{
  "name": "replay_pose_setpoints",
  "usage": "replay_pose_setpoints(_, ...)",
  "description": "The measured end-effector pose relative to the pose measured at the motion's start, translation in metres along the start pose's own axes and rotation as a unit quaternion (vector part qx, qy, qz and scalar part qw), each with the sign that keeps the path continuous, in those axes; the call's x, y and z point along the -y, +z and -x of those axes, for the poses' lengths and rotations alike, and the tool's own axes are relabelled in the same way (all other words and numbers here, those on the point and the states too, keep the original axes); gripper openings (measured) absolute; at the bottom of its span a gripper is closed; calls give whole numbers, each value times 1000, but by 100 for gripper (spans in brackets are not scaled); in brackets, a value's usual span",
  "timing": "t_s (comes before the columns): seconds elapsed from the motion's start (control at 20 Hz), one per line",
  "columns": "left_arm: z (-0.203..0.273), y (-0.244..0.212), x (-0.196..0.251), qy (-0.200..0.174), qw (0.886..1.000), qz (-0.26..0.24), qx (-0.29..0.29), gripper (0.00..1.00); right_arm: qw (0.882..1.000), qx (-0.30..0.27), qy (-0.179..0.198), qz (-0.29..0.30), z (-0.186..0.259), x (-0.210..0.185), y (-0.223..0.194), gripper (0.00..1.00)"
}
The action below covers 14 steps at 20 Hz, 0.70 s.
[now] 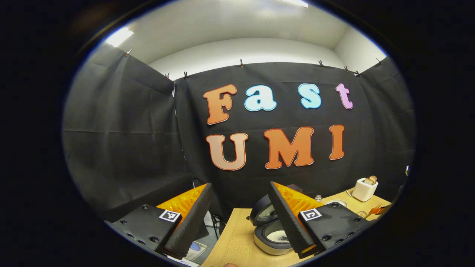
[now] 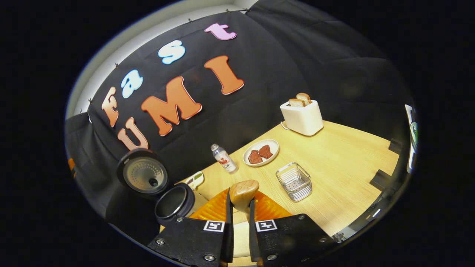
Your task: Close the left gripper, press the button to open the rice cooker; take a wooden spoon from the chopstick holder with the right hand, scoop a spoonful of rice and pour it into the rice cooker, then put the wooden spoon back into the chopstick holder.
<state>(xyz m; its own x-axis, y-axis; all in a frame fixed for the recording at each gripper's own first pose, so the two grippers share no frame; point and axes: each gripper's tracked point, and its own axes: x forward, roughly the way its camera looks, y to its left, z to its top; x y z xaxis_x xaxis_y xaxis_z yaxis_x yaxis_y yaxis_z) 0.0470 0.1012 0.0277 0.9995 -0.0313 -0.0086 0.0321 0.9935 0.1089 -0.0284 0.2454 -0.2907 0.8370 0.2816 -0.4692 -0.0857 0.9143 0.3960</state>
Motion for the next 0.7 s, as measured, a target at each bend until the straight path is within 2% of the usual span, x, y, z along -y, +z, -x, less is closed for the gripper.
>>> replay_pose_setpoints(0.4, 11, -10, -11, 27, 1000, -10, -10, 96, 993, -19, -22, 114, -29, -17, -53, 17)
replay_pose_setpoints(0.45, 12, -12, -12, 28, 1000, -7, -12, 96, 992, -19, -16, 122, -31, -21, -56, 16)
replay_pose_setpoints(0.5, 12, -13, -13, 28, 1000, -4, -14, 96, 992, -22, -9, 125, -30, -27, -62, 12)
replay_pose_setpoints(0.55, 13, -14, -13, 29, 999, 0, -16, 96, 992, -29, 3, 125, -31, -33, -69, 16)
replay_pose_setpoints(0.7, 16, -17, -17, 32, 999, -1, -18, 96, 994, -39, 31, 96, -32, -48, -81, 17)
